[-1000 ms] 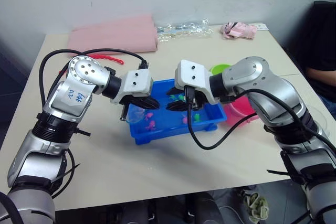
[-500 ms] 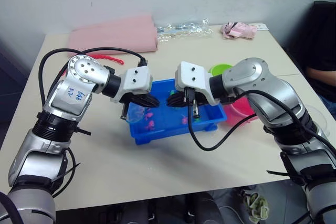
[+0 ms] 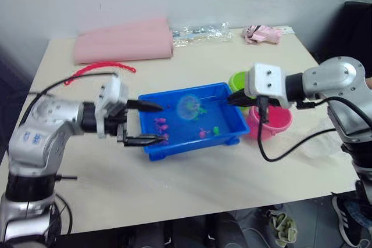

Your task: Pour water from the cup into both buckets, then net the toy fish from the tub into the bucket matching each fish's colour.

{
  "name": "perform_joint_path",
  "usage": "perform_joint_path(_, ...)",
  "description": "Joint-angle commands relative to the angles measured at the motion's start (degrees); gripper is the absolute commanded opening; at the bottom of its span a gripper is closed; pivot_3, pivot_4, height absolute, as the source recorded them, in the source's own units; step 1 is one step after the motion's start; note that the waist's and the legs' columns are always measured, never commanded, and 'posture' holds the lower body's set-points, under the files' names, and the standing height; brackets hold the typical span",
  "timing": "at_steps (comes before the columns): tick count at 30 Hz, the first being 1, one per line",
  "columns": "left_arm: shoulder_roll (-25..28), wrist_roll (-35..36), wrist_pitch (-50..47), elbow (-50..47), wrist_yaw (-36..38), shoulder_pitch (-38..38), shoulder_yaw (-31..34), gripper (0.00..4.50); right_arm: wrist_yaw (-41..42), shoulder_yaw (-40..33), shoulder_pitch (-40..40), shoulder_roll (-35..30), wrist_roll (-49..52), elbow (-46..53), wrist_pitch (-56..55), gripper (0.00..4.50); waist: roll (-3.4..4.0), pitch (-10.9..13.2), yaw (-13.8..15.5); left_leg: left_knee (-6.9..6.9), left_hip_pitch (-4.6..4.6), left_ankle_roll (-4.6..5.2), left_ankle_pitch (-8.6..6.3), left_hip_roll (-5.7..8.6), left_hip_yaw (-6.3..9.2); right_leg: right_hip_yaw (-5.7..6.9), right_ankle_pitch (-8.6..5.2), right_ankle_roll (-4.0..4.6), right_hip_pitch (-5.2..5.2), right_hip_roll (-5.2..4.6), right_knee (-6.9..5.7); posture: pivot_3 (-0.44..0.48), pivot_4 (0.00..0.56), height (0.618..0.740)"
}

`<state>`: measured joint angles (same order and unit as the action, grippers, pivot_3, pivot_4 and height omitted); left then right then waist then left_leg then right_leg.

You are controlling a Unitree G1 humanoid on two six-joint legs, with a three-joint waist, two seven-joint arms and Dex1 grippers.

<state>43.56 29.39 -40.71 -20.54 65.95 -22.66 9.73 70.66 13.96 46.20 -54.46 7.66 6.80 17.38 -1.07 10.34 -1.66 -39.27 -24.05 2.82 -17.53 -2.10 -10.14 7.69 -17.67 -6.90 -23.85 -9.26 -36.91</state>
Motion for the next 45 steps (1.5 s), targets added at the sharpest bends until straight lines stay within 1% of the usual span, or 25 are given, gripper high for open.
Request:
perform_joint_path(1, 0.80, 3.01, 0.26, -5.46, -2.37, 5.64, 4.57, 4.49, 0.15, -2.52, -4.26, -3.17, -4.57, -3.48, -17.24, 0.00, 0.00, 0.00, 0.16, 0.00, 0.02, 0.00, 0.00, 0.01, 0.01, 0.00, 0.00, 0.00, 0.04, -0.01, 0.01, 0.000, 0.150, 0.738)
perform_joint_path(5, 1.24, 4.21, -0.94, -5.65, -4.81, 7.02, 4.78, 4.49, -0.66, -2.27, -6.14, -3.33, -7.95, -7.36, -28.50, 0.00, 0.02, 0.01, 0.30, -0.09, 0.04, 0.04, 0.02, 0.05, 0.14, 0.11, 0.03, -0.05, 0.17, -0.09, 0.03, 0.000, 0.150, 0.738)
perform_joint_path(9, 1.56, 4.92, -0.86, -5.92, -5.81, 7.08, 4.28, 4.49, -2.02, -1.62, -5.36, -2.58, -11.08, -10.81, -34.12, 0.00, 0.02, 0.01, 0.05, -0.13, 0.12, 0.05, 0.03, 0.05, 0.14, 0.08, 0.05, -0.09, 0.27, -0.10, 0.01, 0.000, 0.150, 0.738)
perform_joint_path(20, 2.58, 5.56, 0.44, -5.88, -7.52, 6.73, 2.44, 4.49, -5.05, -0.80, -4.96, -1.56, -17.47, -16.05, -44.16, 0.00, 0.07, 0.04, 0.08, -0.08, 0.15, 0.05, 0.03, 0.05, 0.14, 0.09, 0.05, -0.09, 0.28, -0.10, 0.05, 0.000, 0.150, 0.738)
perform_joint_path(23, 2.79, 5.75, 0.46, -5.90, -7.73, 6.66, 2.31, 4.49, -5.58, -0.98, -4.94, -1.01, -17.77, -16.57, -45.41, 0.00, 0.10, 0.06, 0.04, -0.08, 0.15, 0.05, 0.03, 0.05, 0.14, 0.08, 0.05, -0.08, 0.28, -0.10, 0.04, 0.000, 0.150, 0.738)
perform_joint_path(26, 2.94, 5.82, 0.53, -6.17, -7.91, 6.64, 1.91, 4.49, -7.36, -1.21, -3.30, 0.18, -18.91, -17.86, -45.28, 0.00, 0.10, 0.06, 0.03, -0.08, 0.15, 0.04, 0.03, 0.04, 0.14, 0.08, 0.05, -0.08, 0.28, -0.09, 0.04, 0.000, 0.150, 0.738)
perform_joint_path(28, 2.97, 5.81, 0.58, -6.23, -8.04, 6.43, 1.68, 4.49, -6.41, -0.92, -2.99, 0.26, -18.79, -18.39, -44.75, 0.00, 0.14, 0.08, 0.07, -0.08, 0.16, 0.04, 0.03, 0.04, 0.13, 0.07, 0.05, -0.08, 0.28, -0.10, 0.03, 0.000, 0.150, 0.738)
perform_joint_path(32, 3.05, 5.82, 0.71, -6.07, -8.34, 5.92, 1.37, 4.49, -1.86, -1.30, -6.44, 0.35, -13.32, -14.51, -37.79, 0.00, 0.14, 0.08, 0.20, -0.07, 0.14, 0.04, 0.03, 0.05, 0.17, 0.11, 0.04, -0.08, 0.30, -0.10, 0.07, 0.000, 0.150, 0.738)
perform_joint_path(37, 3.39, 5.83, 0.90, -5.82, -8.46, 5.50, 1.25, 4.49, -0.50, -2.38, -11.12, 0.47, -10.08, -8.66, -30.33, 0.00, 0.14, 0.08, 0.13, -0.07, 0.14, 0.05, 0.03, 0.06, 0.18, 0.12, 0.05, -0.08, 0.32, -0.10, 0.08, 0.000, 0.150, 0.738)
perform_joint_path(39, 3.50, 5.73, 1.09, -5.57, -8.46, 5.27, 1.15, 4.49, -0.49, -3.49, -12.56, 1.41, -6.50, -5.06, -22.18, 0.00, 0.14, 0.08, 0.13, -0.07, 0.17, 0.05, 0.03, 0.06, 0.18, 0.11, 0.05, -0.08, 0.34, -0.10, 0.05, 0.000, 0.150, 0.738)
perform_joint_path(42, 3.31, 5.73, 1.30, -5.35, -8.62, 4.92, 0.86, 4.49, -1.99, -6.49, -14.33, 2.69, 1.82, 1.61, -1.98, 0.00, 0.14, 0.08, 0.18, -0.07, 0.17, 0.05, 0.03, 0.03, 0.20, 0.12, 0.05, -0.08, 0.34, -0.09, 0.03, 0.000, 0.150, 0.738)
perform_joint_path(45, 2.74, 5.81, 1.60, -5.12, -8.81, 4.48, 0.26, 4.49, -3.72, -9.59, -16.01, 2.90, 8.33, 6.03, 13.68, 0.00, 0.14, 0.08, 0.25, -0.07, 0.16, 0.05, 0.03, 0.05, 0.21, 0.12, 0.05, -0.08, 0.34, -0.10, 0.05, 0.000, 0.150, 0.738)
